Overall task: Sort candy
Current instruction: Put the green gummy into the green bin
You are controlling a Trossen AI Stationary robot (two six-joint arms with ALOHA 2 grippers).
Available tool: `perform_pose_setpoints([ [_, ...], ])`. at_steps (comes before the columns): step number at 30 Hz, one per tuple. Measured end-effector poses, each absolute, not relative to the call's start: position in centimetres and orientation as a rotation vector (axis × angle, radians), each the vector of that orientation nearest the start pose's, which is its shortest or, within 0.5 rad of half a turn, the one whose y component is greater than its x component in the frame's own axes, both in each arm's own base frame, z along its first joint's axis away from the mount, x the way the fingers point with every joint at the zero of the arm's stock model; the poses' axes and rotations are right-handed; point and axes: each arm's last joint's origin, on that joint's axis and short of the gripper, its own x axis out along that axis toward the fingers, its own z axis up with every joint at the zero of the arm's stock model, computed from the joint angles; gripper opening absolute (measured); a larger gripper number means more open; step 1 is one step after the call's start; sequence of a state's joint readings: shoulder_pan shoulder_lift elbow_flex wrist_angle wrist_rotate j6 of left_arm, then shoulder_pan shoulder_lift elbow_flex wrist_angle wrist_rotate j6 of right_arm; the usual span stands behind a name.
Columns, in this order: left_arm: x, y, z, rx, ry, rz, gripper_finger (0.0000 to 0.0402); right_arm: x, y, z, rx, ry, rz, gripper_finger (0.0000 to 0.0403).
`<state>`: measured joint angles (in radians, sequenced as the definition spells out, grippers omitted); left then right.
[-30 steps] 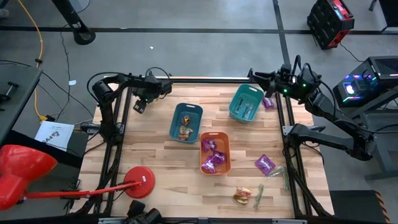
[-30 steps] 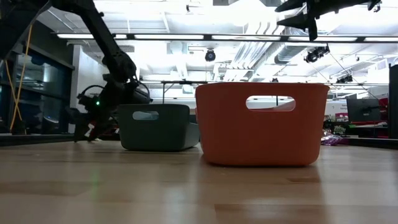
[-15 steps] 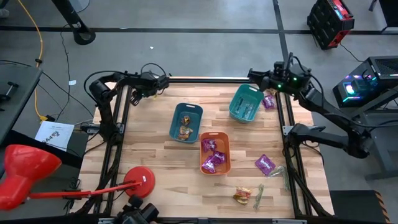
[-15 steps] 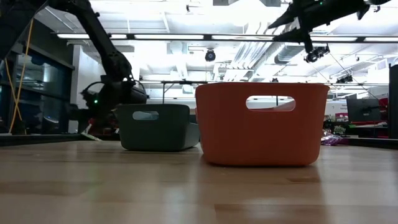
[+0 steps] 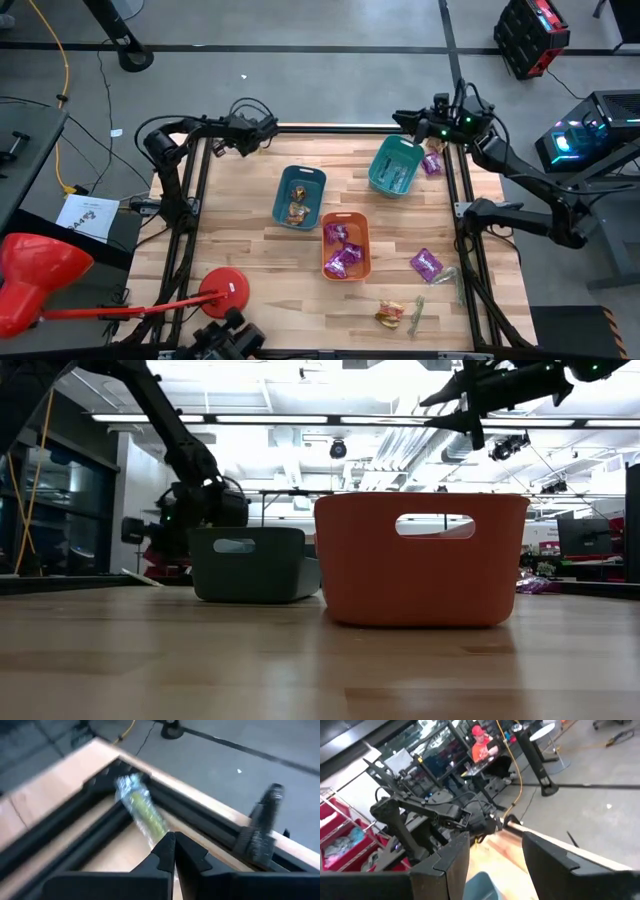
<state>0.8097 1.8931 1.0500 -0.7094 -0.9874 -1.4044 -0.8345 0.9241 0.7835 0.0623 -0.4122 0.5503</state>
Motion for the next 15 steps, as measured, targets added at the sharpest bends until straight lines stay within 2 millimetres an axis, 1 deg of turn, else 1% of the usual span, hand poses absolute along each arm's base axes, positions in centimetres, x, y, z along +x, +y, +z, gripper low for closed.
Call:
perform_pose_setpoints([
  [3, 19.5, 24.9, 13.0, -0.52, 0.58, 2.207, 0.0, 14.5, -14.7, 33.4, 0.576, -0.073, -0.438, 0.0171],
  [5, 18.4, 25.5, 12.9, -0.475, 0.75, 2.177, 0.0, 14.4, -14.8, 33.3, 0.579, -0.072, -0.445, 0.0146],
  [7, 17.7, 26.3, 13.0, -0.443, 0.892, 2.127, 0.0, 14.3, -14.8, 33.2, 0.596, -0.066, -0.453, 0.0097],
  [9, 17.4, 26.9, 13.4, -0.371, 1.028, 2.058, 0.0, 14.3, -14.8, 33.0, 0.605, -0.049, -0.459, 0.0033],
  [10, 17.2, 27.2, 13.4, -0.362, 1.067, 2.03, 0.0, 14.3, -14.8, 32.9, 0.6, -0.039, -0.46, 0.0017],
  [14, 16.0, 28.1, 13.1, -0.431, 1.273, 1.827, 0.0, 14.3, -14.8, 32.7, 0.613, -0.016, -0.466, 0.0009],
  [15, 15.8, 28.1, 13.0, -0.418, 1.323, 1.783, 0.0, 14.3, -14.8, 32.7, 0.613, -0.015, -0.466, 0.0005],
])
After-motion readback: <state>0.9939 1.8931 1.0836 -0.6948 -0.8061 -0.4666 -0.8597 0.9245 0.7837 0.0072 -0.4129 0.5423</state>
